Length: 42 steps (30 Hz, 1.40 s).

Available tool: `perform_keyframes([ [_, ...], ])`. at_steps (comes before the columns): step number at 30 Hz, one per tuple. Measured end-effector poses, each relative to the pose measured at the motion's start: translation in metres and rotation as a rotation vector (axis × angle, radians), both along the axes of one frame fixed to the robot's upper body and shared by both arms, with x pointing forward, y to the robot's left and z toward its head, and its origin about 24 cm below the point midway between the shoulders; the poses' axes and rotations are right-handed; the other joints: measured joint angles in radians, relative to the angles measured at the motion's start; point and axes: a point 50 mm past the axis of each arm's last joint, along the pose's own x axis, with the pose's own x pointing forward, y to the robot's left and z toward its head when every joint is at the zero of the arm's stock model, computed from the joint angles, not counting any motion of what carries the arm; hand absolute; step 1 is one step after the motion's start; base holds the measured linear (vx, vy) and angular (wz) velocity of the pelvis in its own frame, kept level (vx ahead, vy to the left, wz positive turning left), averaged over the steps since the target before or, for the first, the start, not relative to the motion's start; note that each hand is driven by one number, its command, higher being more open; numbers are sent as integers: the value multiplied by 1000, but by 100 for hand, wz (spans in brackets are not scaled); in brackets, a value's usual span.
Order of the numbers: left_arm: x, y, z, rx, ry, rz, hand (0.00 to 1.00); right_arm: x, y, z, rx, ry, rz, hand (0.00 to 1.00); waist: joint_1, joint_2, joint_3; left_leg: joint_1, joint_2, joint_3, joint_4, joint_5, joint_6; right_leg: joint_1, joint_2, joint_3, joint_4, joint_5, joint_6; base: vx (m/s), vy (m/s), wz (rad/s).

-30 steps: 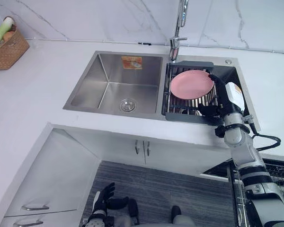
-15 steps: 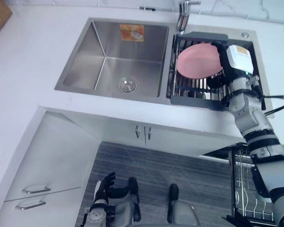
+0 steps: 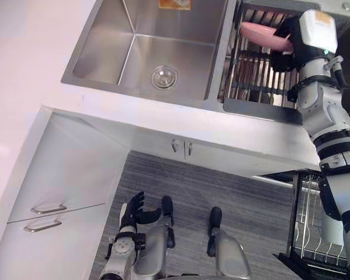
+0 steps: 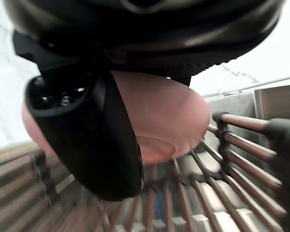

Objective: Walk over to the sink, pick up the cup, carry it to the dishwasher, place the cup inside the dishwasher, then close the dishwasher door

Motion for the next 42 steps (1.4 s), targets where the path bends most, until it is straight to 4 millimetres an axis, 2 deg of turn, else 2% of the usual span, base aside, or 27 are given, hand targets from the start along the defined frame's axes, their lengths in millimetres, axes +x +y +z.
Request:
perform_keyframes([
  [1,0,0,0,0,1,0,90,-1,3,2,-6,-12,14,30,0,0,0,0,1,1,0,-1,-2,-1,1,2,0,0,0,10,-23,-8],
  [4,0,-1,0,-1,2,0,90,-22,21,4,-33,-114,130,30,4,-1,0,0,10,13,24,-22,-7,2,6,15,0,-3,-4,45,-25,-11],
  [8,0,-3,-1,-7,9,-8,90,-54,22,-9,-23,-220,209,30,-7,-5,0,30,14,30,34,-44,-10,27,8,50,0,-3,-5,67,-1,-15],
  [11,-3,-2,-3,10,26,-20,90,-78,11,-26,42,-256,198,30,-16,-25,-2,85,20,74,41,-74,-12,55,9,97,11,-7,-4,52,21,-47],
  [13,-9,5,-6,27,50,-7,90,-98,2,-42,120,-297,168,30,-41,-67,-17,112,16,122,49,-97,-12,59,-1,140,18,-28,3,39,19,-53],
  [16,-19,10,-14,35,104,-6,90,-125,-18,-63,172,-301,85,30,-78,-95,-34,153,20,179,65,-128,-14,67,-1,194,32,-38,13,40,25,-56],
  [20,-30,13,-20,43,150,-9,90,-149,-42,-87,216,-269,-38,30,-116,-115,-49,188,39,264,118,-186,-17,69,8,281,48,-40,17,39,40,-70],
  [22,-33,14,-22,44,163,-5,90,-159,-52,-102,240,-234,-97,30,-131,-115,-62,198,59,337,166,-232,-23,46,24,357,66,-41,22,7,61,-99],
  [26,-37,18,-23,44,173,17,90,-167,-59,-128,276,-140,-143,30,-169,-110,-74,210,96,446,246,-293,-25,6,52,455,85,-30,42,3,68,-92],
  [29,-37,20,-23,45,171,26,90,-166,-68,-146,316,-70,-189,30,-184,-105,-78,212,112,506,269,-316,-25,-24,62,466,85,-8,46,-26,41,-73],
  [31,-37,17,-24,39,172,25,90,-163,-78,-167,385,14,-232,30,-191,-90,-86,212,113,556,282,-325,-20,-53,66,458,85,17,47,-23,45,-68],
  [35,-33,17,-22,38,159,20,90,-158,-85,-198,459,158,-275,30,-210,-62,-71,191,117,572,307,-347,-10,-84,61,440,83,47,45,-84,23,-35],
  [36,-31,15,-21,34,153,17,90,-156,-87,-202,457,191,-285,30,-211,-48,-60,181,116,582,315,-354,-12,-103,51,421,86,43,26,-154,58,-28],
  [37,-30,13,-21,30,149,14,90,-149,-88,-201,440,207,-277,30,-208,-33,-45,171,113,605,322,-357,-8,-134,21,357,105,45,5,-157,77,-41],
  [39,-29,11,-22,26,153,4,90,-139,-89,-192,408,204,-250,30,-207,-8,-29,148,109,620,334,-361,-2,-167,-6,312,118,64,4,-117,87,-27],
  [40,-25,8,-20,28,142,-14,90,-130,-89,-178,391,160,-217,30,-207,18,-11,116,107,617,341,-362,0,-193,-13,300,112,75,4,-91,52,-4],
  [42,-21,7,-18,29,130,-18,90,-115,-87,-168,400,137,-195,30,-193,26,4,96,105,614,342,-359,-3,-209,-13,298,94,95,-1,-48,-1,-13],
])
